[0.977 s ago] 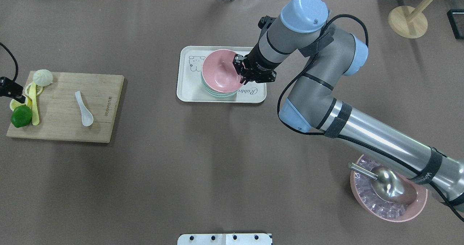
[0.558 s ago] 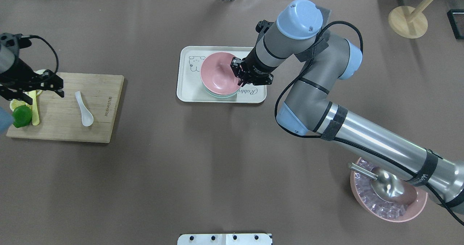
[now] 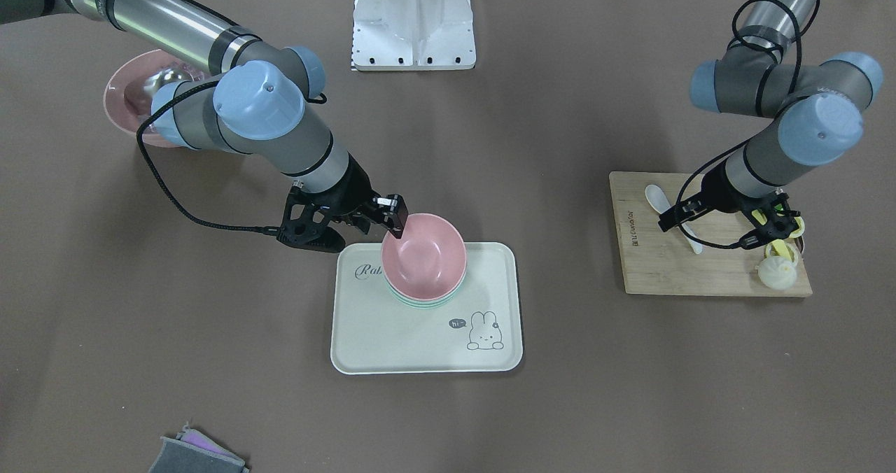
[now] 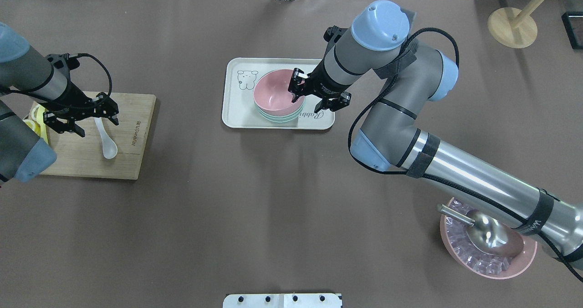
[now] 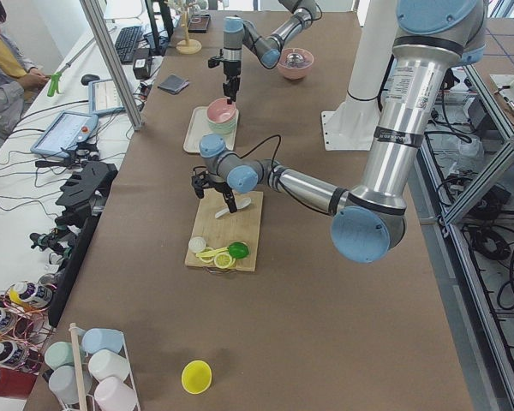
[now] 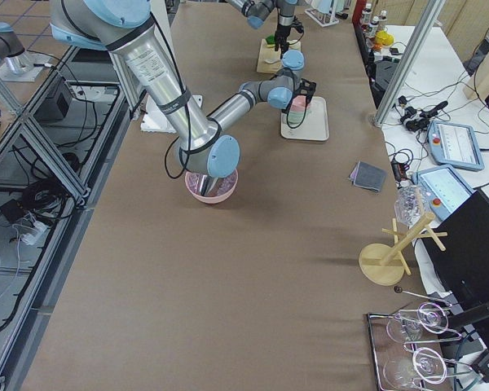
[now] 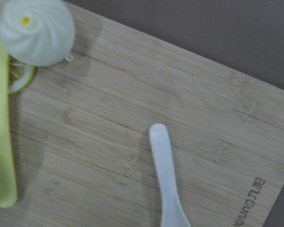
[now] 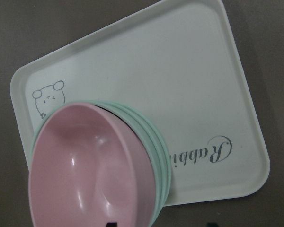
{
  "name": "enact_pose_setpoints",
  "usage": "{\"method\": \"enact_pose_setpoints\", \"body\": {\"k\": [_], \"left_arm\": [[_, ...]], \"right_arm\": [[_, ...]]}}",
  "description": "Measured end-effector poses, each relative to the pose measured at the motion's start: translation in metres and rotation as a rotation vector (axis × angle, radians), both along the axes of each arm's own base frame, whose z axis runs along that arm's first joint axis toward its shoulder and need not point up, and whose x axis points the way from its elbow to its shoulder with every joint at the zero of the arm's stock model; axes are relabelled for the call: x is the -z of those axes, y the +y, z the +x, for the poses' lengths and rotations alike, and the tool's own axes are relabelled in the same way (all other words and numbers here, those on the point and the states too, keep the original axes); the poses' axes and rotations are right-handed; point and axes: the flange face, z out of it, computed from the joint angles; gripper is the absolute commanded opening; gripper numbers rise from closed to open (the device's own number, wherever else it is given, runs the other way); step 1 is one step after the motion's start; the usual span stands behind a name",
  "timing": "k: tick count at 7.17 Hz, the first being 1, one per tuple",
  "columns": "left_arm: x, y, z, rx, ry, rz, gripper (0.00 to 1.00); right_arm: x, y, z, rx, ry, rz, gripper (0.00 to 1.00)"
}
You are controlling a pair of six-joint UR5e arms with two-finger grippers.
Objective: Stack pink bowl on green and place spoon
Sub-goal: 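Set the pink bowl on the green bowls while the left gripper grasps the white spoon, then carry the white spoon to the pink bowl while the right arm withdraws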
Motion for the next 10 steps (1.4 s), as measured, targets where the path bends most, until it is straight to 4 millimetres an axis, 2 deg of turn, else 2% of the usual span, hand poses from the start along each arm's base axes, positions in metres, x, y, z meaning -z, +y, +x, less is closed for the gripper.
{"method": "enact_pose_setpoints", "body": {"k": [1,4,5,6,7,8,10], "left_arm": [[-0.005,-0.001,0.003,0.013,-0.007,-0.006,0.00],[0.000,-0.004,0.008,0.047,-0.005,-0.031,0.00],[0.007,-0.006,0.010,0.052,0.003,-0.031,0.00],[0.029,-0.014,0.017,0.069,0.028,-0.037,0.00],[0.070,-0.027,0.030,0.099,0.072,-0.055,0.00],[0.124,-0.040,0.048,0.133,0.127,-0.075,0.00],[0.228,-0.065,0.093,0.182,0.214,-0.102,0.00]], "right_arm": [[-0.004,0.003,0.004,-0.001,-0.007,0.005,1.00],[-0.005,0.009,0.013,-0.005,-0.030,0.019,1.00],[-0.006,0.011,0.021,-0.009,-0.036,0.023,1.00],[-0.014,0.013,0.038,-0.015,-0.040,0.025,1.00],[-0.028,0.014,0.062,-0.017,-0.042,0.017,1.00],[-0.046,0.007,0.091,-0.010,-0.045,-0.008,1.00],[-0.097,-0.007,0.161,0.023,-0.036,-0.015,1.00]]}}
